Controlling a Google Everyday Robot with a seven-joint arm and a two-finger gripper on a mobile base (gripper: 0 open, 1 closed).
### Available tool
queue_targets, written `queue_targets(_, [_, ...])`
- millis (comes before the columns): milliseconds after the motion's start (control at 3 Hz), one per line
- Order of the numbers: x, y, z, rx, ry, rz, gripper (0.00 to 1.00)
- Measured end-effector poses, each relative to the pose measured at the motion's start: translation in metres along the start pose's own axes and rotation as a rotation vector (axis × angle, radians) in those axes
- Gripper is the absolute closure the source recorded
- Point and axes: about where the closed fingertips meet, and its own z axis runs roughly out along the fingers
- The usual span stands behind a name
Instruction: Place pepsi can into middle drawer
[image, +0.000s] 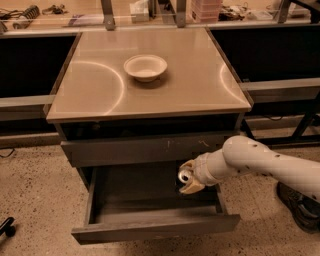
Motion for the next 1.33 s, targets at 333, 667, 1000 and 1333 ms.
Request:
queue_targets(333, [0.016,-0.011,0.037,-0.01,-0.007,0.006,1.0])
queue_targets(667, [0.038,-0.014,0.067,-0.026,0.0,0.032,1.0])
queue_targets(1000, [0.06,-0.015,0.093,-0.032,0.012,0.056,1.0])
queue_targets(1333, [0.078,-0.018,0.113,-0.043,0.035,0.073,1.0])
